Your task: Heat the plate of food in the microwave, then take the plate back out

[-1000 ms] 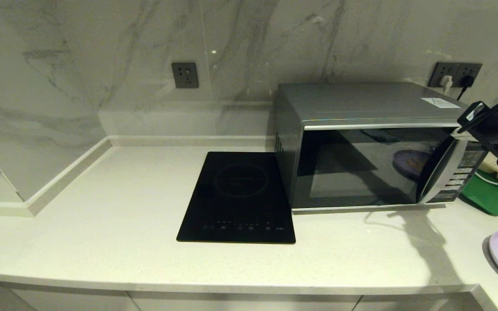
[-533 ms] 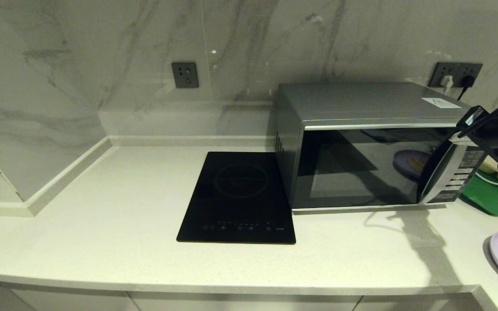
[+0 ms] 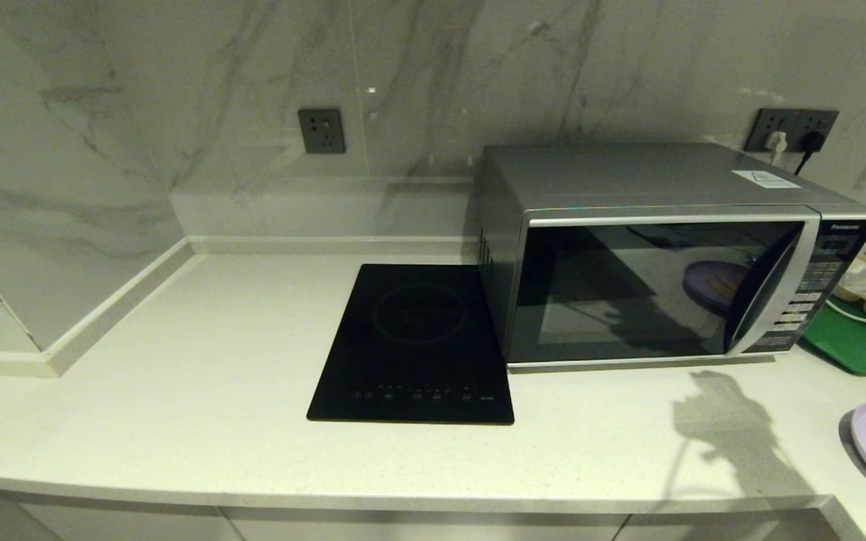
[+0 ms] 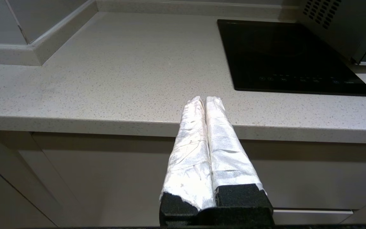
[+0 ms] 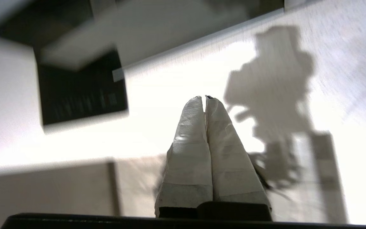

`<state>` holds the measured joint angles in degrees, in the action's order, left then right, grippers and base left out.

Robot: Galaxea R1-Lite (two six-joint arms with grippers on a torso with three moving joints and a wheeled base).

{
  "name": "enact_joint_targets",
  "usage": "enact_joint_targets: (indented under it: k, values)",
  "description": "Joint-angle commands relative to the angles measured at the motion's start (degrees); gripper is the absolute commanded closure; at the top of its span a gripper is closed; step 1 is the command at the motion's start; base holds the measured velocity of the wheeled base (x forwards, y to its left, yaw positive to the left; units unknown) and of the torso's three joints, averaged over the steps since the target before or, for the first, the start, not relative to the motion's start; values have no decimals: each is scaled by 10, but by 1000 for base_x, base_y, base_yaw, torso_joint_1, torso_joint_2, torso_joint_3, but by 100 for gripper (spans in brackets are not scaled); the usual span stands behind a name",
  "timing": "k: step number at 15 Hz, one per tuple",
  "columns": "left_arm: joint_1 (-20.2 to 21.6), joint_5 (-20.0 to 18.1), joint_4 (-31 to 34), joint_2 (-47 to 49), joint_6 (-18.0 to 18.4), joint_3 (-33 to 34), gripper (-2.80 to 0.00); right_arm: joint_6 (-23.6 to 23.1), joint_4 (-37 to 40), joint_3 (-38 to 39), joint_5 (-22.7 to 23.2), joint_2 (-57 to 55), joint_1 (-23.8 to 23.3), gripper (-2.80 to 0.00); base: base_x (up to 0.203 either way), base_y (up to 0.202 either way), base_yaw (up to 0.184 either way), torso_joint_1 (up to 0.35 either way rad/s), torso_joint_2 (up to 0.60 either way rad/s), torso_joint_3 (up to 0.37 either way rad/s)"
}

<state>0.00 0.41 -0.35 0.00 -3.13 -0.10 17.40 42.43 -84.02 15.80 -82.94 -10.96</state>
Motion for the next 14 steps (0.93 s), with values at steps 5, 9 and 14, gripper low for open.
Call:
enact_joint_targets:
  k: [5, 9, 14]
  values:
    - [0, 0, 0, 0, 0, 0, 0, -138, 201, 15, 22, 257, 11, 0, 0, 0, 0, 0, 0, 0]
    - [0, 0, 0, 0, 0, -1, 0, -177, 305, 34, 20, 432, 12, 0, 0, 0, 0, 0, 0, 0]
    - [0, 0, -1, 0, 0, 0, 0, -243, 432, 99, -16, 600, 38, 0, 0, 0, 0, 0, 0, 0]
